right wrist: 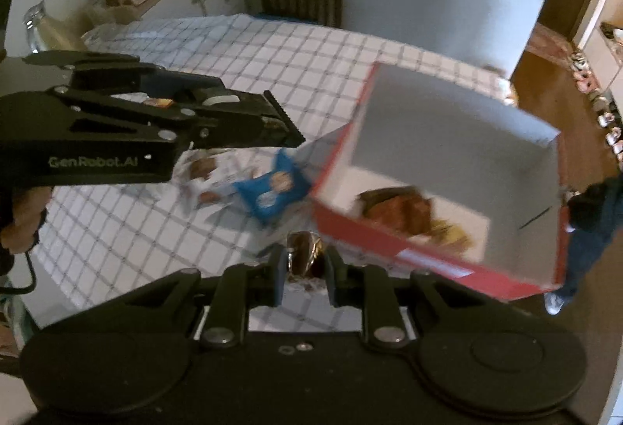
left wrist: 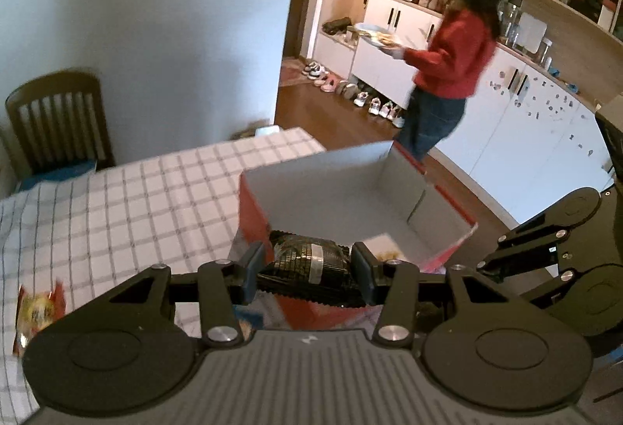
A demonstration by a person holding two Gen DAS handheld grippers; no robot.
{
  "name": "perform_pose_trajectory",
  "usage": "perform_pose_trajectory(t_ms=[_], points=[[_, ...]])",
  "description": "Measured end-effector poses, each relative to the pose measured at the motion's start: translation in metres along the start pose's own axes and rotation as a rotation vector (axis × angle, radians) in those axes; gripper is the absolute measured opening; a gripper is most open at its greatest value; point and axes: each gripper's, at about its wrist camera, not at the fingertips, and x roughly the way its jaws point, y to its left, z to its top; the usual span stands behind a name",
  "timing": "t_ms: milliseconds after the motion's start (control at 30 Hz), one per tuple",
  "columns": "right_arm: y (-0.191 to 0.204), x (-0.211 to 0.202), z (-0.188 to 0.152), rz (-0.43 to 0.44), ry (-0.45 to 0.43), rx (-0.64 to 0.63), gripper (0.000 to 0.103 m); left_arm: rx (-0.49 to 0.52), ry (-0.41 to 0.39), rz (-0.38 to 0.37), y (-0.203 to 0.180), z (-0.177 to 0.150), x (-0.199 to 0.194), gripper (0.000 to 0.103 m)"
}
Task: Organize snacks
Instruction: 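Lift both held snacks and carry them over the red box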
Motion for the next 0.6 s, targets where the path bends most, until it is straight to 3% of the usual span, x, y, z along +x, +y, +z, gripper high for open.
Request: perform_pose_trajectory(t_ms=[267, 600], points=[[-0.074, 0.002, 0.01, -0.093, -0.034, 0.051, 0.02, 0.054, 0.018, 0.011, -0.029, 0.043, 0.057, 0.048], [-0.137, 0.035, 0.004, -0.174, -0.001, 0.115, 0.02, 0.037, 0.134, 0.03, -0.044, 0.048, 0.144, 0.048]])
